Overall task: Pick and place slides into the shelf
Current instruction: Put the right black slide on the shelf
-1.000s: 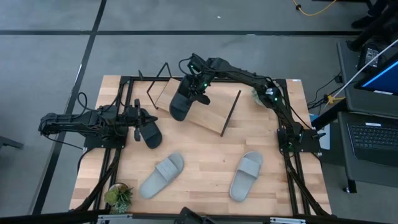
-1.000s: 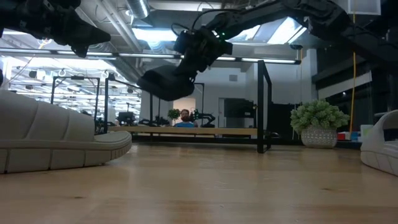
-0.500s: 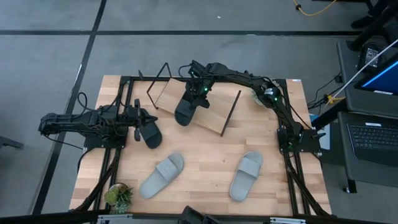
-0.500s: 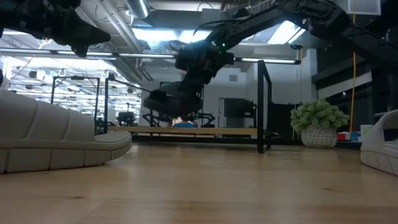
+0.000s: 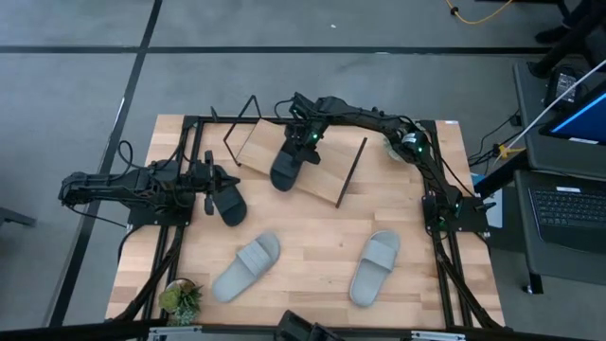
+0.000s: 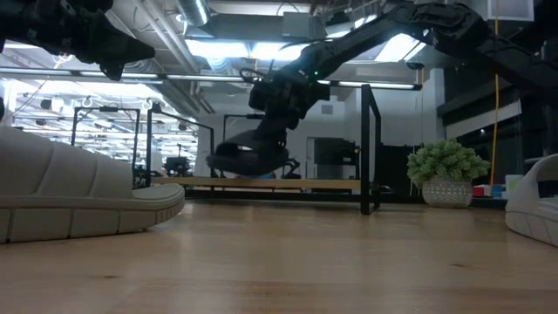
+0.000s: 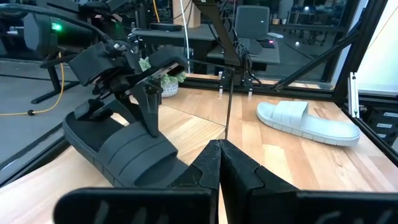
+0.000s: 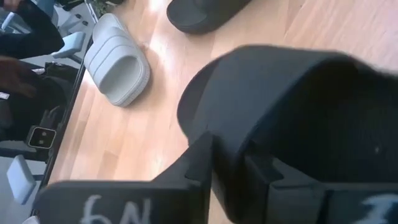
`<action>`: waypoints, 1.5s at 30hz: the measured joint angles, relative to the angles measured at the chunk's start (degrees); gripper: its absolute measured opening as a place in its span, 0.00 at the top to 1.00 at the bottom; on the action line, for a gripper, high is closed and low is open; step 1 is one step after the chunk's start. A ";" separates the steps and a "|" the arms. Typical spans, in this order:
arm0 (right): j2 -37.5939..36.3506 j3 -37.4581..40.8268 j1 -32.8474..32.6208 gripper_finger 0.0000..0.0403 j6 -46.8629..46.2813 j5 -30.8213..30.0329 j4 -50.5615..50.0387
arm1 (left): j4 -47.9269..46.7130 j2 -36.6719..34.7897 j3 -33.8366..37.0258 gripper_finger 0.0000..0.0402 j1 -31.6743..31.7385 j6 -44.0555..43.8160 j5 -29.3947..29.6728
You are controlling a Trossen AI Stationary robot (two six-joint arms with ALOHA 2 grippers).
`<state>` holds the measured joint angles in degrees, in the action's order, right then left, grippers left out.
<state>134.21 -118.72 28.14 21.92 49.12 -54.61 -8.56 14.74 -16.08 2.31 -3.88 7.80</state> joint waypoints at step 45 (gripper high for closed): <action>-9.19 -16.11 -1.13 0.97 -6.72 -29.42 -17.56 | -0.02 -0.02 0.00 1.00 -0.21 2.98 -0.01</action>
<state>125.02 -134.82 27.01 15.20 19.70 -72.17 -8.58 14.72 -16.08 2.11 -0.90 7.79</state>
